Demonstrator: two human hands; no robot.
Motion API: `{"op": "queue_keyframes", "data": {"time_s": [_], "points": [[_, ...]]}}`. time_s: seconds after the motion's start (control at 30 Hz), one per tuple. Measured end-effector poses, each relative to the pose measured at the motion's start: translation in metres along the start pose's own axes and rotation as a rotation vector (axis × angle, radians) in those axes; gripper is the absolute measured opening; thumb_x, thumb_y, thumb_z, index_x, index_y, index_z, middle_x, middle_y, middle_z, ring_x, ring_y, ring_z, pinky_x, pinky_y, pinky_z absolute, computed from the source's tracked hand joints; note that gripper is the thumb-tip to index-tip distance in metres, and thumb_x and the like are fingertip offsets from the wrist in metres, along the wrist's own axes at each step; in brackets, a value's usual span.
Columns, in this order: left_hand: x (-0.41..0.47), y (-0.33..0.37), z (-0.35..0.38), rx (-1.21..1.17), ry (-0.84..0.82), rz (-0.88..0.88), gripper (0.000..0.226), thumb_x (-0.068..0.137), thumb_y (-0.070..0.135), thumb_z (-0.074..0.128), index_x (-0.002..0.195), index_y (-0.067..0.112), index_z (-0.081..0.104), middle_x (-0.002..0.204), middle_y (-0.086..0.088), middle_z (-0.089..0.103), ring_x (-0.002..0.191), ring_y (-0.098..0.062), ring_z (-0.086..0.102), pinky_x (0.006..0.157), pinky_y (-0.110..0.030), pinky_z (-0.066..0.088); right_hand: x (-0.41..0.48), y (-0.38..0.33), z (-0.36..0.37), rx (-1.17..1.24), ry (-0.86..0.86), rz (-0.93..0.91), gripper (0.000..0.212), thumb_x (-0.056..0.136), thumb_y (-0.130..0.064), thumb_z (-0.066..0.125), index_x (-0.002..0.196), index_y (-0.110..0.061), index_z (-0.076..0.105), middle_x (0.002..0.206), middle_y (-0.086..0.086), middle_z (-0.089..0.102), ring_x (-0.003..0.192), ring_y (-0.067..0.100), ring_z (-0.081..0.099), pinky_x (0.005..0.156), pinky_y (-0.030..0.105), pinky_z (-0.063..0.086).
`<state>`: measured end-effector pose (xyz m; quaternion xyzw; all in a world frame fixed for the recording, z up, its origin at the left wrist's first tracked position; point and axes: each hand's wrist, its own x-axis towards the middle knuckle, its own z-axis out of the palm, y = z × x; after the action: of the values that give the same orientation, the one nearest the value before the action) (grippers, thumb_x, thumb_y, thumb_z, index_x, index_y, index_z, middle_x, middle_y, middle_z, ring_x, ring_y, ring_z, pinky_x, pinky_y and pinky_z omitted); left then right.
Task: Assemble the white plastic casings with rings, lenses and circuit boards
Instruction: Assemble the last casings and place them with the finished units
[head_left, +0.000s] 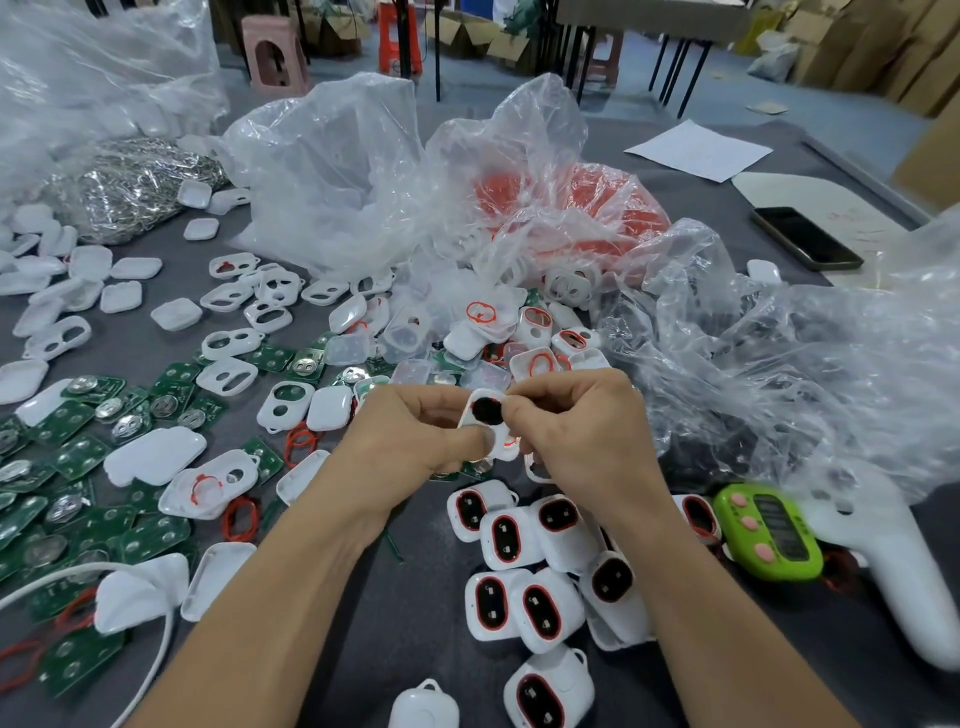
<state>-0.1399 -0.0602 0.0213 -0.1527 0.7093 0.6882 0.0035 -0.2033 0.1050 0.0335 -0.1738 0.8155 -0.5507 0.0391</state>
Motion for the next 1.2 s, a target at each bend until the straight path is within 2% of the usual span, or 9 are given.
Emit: {"op": "queue_keyframes", "data": {"time_s": [0.07,0.17,0.4,0.5,0.6,0.7,0.9,1.1,1.2], "points": [[0.0,0.004,-0.002,-0.109,-0.069,-0.067,0.016,0.083,0.026,0.08,0.099,0.026,0.083,0.096,-0.003,0.08,0.077,-0.006,0.072,0.063,-0.018,0.055,0.002,0.0,-0.004,0.059,0.011,0.032,0.006,0.078,-0.027,0.077,0.073,-0.029,0.08,0.054,-0.001,0.068,0.047,0.009,0.056,0.048,0.03,0.051],[0.0,0.007,-0.006,-0.314,-0.206,-0.174,0.037,0.085,0.049,0.063,0.102,0.023,0.082,0.11,-0.013,0.077,0.093,-0.021,0.076,0.066,-0.029,0.061,0.004,-0.001,-0.009,0.057,0.015,0.031,0.005,0.078,-0.029,0.079,0.073,-0.029,0.08,0.056,0.0,0.069,0.047,0.009,0.058,0.052,0.029,0.052],[-0.001,0.002,-0.009,-0.575,-0.466,-0.2,0.046,0.09,0.03,0.065,0.132,0.012,0.068,0.127,-0.025,0.068,0.11,-0.035,0.071,0.082,-0.04,0.062,0.002,-0.007,-0.011,0.044,-0.06,0.029,0.006,0.075,-0.028,0.079,0.07,-0.027,0.08,0.061,-0.004,0.073,0.056,0.011,0.067,0.054,0.029,0.056],[0.0,0.002,-0.012,-0.621,-0.447,-0.175,0.048,0.089,0.024,0.066,0.135,0.011,0.066,0.125,-0.027,0.067,0.103,-0.035,0.073,0.081,-0.039,0.063,0.003,-0.009,-0.009,0.066,-0.121,0.043,0.009,0.079,-0.025,0.081,0.071,-0.022,0.08,0.057,-0.002,0.069,0.048,0.005,0.056,0.048,0.02,0.044],[0.005,0.003,-0.018,-0.715,-0.351,-0.154,0.039,0.095,0.021,0.06,0.131,0.009,0.069,0.124,-0.028,0.068,0.103,-0.034,0.074,0.079,-0.037,0.063,0.013,-0.006,-0.007,0.003,0.03,0.057,0.012,0.088,-0.028,0.078,0.076,-0.027,0.081,0.062,-0.01,0.071,0.055,0.008,0.064,0.053,0.022,0.051],[0.01,0.005,-0.027,-0.851,-0.163,-0.146,0.034,0.092,0.02,0.057,0.116,0.008,0.077,0.12,-0.025,0.072,0.101,-0.032,0.075,0.074,-0.035,0.064,0.034,-0.014,-0.003,-0.291,0.095,-0.047,0.013,0.088,-0.022,0.075,0.078,-0.029,0.081,0.067,-0.016,0.072,0.064,0.005,0.068,0.06,0.017,0.055],[0.013,0.008,-0.044,-0.96,-0.03,-0.077,0.028,0.09,0.02,0.059,0.102,0.011,0.083,0.117,-0.02,0.074,0.099,-0.03,0.076,0.072,-0.033,0.063,0.07,-0.025,0.028,-0.905,-0.142,-0.077,0.012,0.085,-0.025,0.069,0.09,-0.016,0.075,0.093,0.007,0.073,0.094,0.028,0.067,0.083,0.034,0.055],[0.013,0.007,-0.045,-0.97,-0.024,-0.076,0.028,0.089,0.019,0.059,0.1,0.01,0.083,0.116,-0.021,0.074,0.098,-0.03,0.076,0.071,-0.032,0.063,0.066,-0.02,0.019,-0.709,-0.045,-0.018,0.021,0.079,-0.021,0.079,0.067,-0.032,0.066,0.076,-0.011,0.065,0.081,0.018,0.063,0.072,0.026,0.046],[0.013,0.008,-0.044,-0.964,-0.027,-0.078,0.029,0.087,0.019,0.059,0.1,0.01,0.083,0.115,-0.021,0.074,0.097,-0.03,0.076,0.071,-0.032,0.063,0.062,-0.015,0.011,-0.588,0.004,-0.017,0.021,0.082,-0.023,0.078,0.069,-0.031,0.064,0.087,-0.007,0.067,0.082,0.018,0.061,0.072,0.027,0.043]]}}
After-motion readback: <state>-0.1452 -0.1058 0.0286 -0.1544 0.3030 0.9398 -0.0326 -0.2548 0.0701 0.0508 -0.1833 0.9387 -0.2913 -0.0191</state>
